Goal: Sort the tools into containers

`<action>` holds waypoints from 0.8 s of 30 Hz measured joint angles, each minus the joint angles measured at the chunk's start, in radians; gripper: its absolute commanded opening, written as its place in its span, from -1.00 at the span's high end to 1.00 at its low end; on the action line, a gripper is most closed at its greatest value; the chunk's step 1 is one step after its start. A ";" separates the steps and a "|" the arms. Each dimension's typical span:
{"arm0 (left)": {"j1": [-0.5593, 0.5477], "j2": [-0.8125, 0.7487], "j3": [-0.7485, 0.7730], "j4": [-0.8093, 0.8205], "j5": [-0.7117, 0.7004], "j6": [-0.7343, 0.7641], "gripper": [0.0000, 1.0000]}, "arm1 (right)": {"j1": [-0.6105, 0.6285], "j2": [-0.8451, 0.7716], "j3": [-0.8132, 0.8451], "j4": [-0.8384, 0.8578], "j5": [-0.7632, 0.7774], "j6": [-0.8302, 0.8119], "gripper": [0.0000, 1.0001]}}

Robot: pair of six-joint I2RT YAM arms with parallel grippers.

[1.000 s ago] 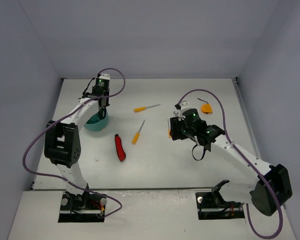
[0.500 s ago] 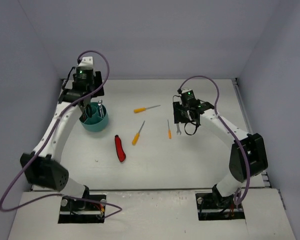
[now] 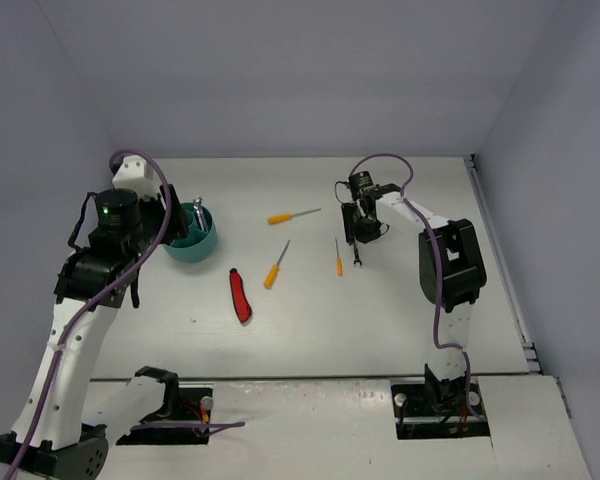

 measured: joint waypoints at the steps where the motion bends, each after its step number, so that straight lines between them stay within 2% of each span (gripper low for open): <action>1: 0.000 -0.004 -0.016 -0.002 0.003 0.000 -0.12 | -0.001 0.013 0.014 -0.001 0.000 -0.002 0.27; 7: 0.000 0.017 -0.071 -0.015 0.029 -0.003 -0.12 | -0.007 0.072 0.054 -0.013 -0.003 -0.005 0.32; 16: 0.000 0.053 -0.075 -0.019 0.091 -0.031 -0.12 | -0.007 0.105 0.090 -0.026 -0.003 -0.005 0.43; 19: 0.000 0.064 -0.075 -0.019 0.107 -0.043 -0.12 | -0.006 0.113 0.103 -0.032 -0.003 -0.005 0.62; 21: 0.000 0.068 -0.075 -0.019 0.115 -0.049 -0.12 | -0.004 0.117 0.109 -0.035 -0.003 -0.006 0.91; 22: 0.000 0.069 -0.075 -0.019 0.119 -0.052 -0.12 | -0.004 0.120 0.113 -0.037 -0.004 -0.006 0.99; 24: 0.000 0.071 -0.075 -0.018 0.131 -0.060 -0.13 | -0.004 0.124 0.120 -0.040 -0.001 -0.004 1.00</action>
